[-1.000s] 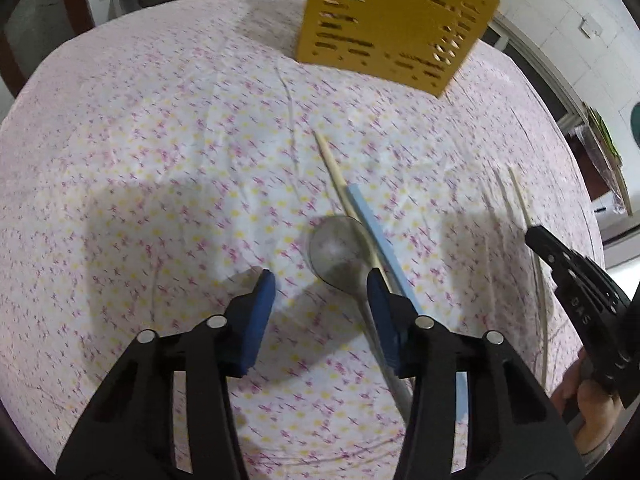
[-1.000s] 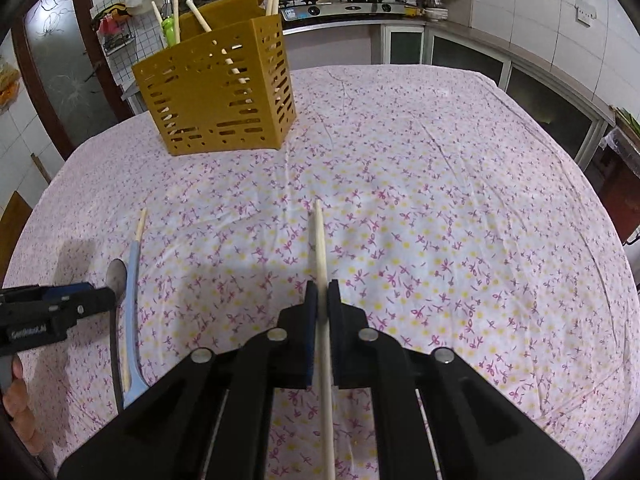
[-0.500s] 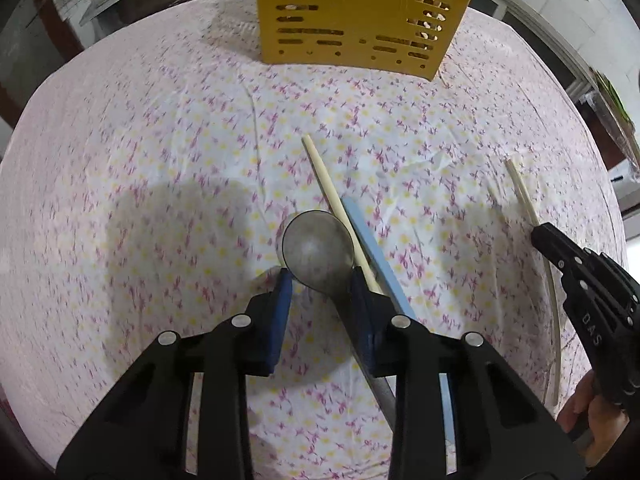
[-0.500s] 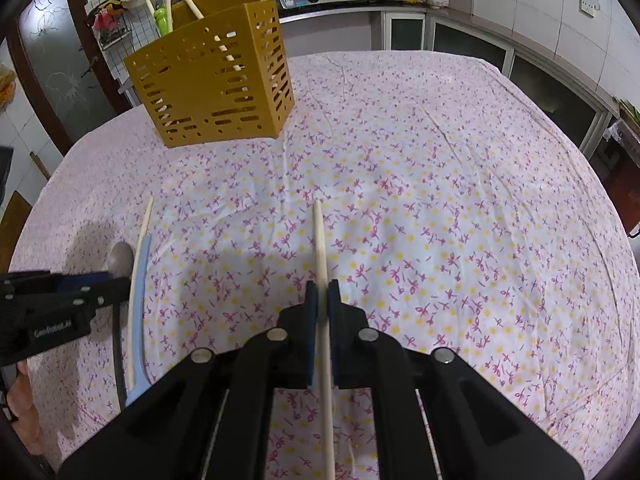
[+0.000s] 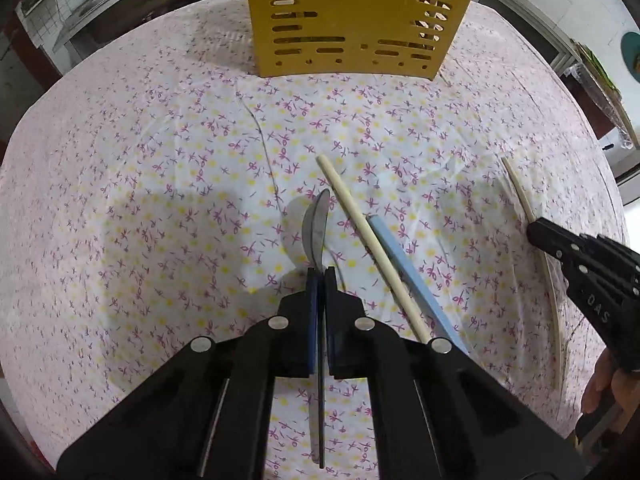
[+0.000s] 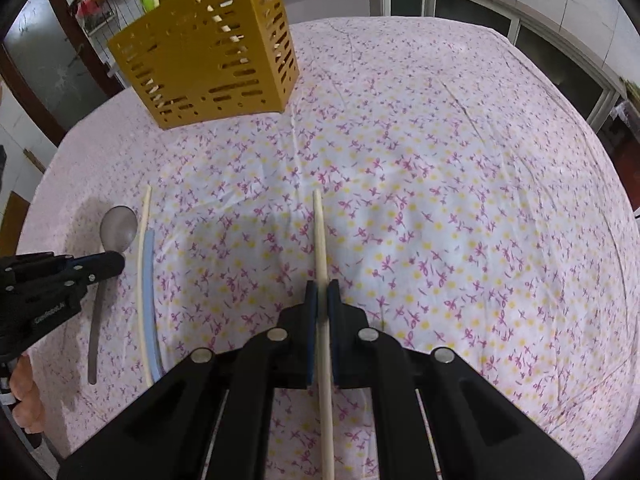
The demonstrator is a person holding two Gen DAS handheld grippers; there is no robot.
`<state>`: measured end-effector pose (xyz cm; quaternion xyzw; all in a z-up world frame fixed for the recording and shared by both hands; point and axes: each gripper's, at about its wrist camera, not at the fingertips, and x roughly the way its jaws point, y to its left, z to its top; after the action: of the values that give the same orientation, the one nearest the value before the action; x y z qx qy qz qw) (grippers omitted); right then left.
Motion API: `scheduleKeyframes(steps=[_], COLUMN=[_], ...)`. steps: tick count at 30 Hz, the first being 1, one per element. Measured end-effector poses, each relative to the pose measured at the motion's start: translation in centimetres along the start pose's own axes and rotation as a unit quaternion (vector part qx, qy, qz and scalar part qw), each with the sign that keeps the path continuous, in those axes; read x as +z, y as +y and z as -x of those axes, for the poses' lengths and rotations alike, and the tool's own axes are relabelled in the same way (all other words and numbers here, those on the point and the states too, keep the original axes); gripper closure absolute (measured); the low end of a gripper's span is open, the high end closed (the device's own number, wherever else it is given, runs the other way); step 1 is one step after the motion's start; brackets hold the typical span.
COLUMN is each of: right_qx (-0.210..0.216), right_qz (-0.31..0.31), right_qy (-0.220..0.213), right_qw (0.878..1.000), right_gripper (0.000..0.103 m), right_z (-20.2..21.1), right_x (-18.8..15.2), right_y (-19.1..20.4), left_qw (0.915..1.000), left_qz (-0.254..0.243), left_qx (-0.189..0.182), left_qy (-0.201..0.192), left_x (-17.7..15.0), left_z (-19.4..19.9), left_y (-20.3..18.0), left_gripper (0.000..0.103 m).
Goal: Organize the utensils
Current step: 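Carry the metal spoon and chopstick to the yellow caddy and release both inside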
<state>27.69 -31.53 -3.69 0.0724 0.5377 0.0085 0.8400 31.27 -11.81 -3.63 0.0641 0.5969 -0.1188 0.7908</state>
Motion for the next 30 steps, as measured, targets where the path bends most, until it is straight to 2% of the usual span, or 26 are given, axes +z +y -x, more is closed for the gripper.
scheduleKeyframes(steps=[8, 13, 19, 21, 24, 27, 30], right_qx=[-0.001, 0.015, 0.037, 0.043, 0.044, 0.042, 0.042], right_qz=[0.0, -0.018, -0.029, -0.03, -0.026, -0.013, -0.01], right_qy=[0.005, -0.029, -0.104, -0.141, -0.185, -0.228, -0.273], right_qw=[1.0, 0.999, 0.994, 0.989, 0.981, 0.973, 0.961], right_gripper=[0.097, 0.097, 0.097, 0.097, 0.097, 0.097, 0.097], right_z=[0.1, 1.5, 4.3, 5.6, 7.2, 8.8, 10.5], right_x=[0.2, 1.1, 2.3, 2.9, 3.4, 4.3, 5.6], right_y=[0.3, -0.5, -0.2, 0.1, 0.6, 1.4, 2.2], left_qw=[0.9999, 0.9993, 0.9939, 0.9906, 0.9808, 0.9746, 0.9678], left_qz=[-0.015, -0.018, -0.016, -0.007, -0.002, -0.003, 0.0], left_qx=[0.002, -0.004, -0.007, -0.009, -0.021, -0.009, -0.017], left_qy=[0.002, -0.034, -0.109, -0.136, -0.194, -0.224, -0.251], left_x=[0.5, 0.5, 1.1, 1.4, 1.8, 2.8, 4.1], left_z=[-0.5, 1.3, 4.8, 5.9, 8.2, 9.6, 11.8], left_y=[-0.8, -0.8, -0.4, -0.1, 0.6, 0.3, 0.2], left_gripper=[0.101, 0.101, 0.101, 0.101, 0.101, 0.101, 0.101])
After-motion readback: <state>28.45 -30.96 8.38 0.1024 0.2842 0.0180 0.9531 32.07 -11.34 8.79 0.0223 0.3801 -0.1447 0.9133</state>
